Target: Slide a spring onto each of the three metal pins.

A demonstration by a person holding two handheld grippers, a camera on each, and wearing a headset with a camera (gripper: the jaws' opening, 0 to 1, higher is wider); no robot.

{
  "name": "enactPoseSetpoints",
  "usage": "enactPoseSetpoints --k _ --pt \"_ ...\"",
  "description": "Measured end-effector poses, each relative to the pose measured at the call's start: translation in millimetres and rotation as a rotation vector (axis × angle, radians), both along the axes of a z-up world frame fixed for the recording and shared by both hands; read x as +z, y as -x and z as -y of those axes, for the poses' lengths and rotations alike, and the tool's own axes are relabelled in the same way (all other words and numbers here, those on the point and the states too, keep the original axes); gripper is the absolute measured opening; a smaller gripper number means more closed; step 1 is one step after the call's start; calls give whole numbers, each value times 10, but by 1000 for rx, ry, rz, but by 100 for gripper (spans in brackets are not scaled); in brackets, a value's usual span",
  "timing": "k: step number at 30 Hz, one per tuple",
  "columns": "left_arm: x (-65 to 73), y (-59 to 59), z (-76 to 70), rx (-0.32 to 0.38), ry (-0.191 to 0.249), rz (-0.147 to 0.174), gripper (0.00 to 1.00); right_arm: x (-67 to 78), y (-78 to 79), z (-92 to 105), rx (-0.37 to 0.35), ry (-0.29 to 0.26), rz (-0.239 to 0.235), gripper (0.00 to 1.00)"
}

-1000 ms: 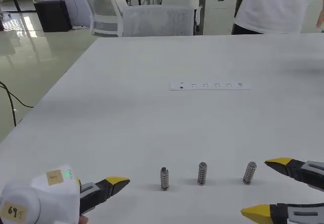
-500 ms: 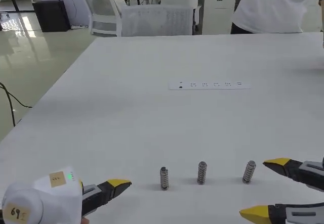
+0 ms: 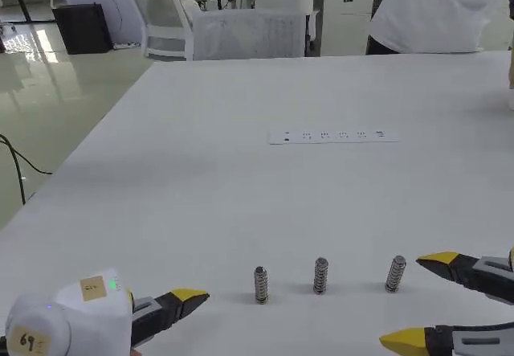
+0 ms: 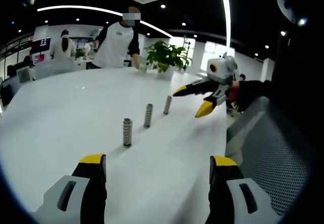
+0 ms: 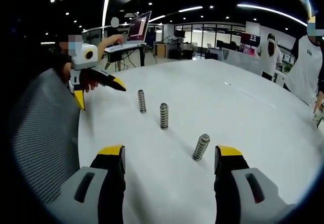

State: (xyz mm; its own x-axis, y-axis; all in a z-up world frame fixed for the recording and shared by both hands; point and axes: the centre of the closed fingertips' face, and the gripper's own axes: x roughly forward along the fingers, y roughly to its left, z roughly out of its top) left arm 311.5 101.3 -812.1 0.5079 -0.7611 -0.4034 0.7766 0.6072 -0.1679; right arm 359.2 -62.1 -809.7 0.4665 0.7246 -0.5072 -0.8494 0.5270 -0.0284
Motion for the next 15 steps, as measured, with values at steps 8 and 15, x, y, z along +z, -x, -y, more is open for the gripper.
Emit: enactPoseSetpoints --k 8,15 --pt "-10 11 1 -4 -5 -4 80 -9 9 -4 2 9 1 71" --pt "-21 24 14 -12 -7 -9 80 -20 9 6 -3 13 -3 71"
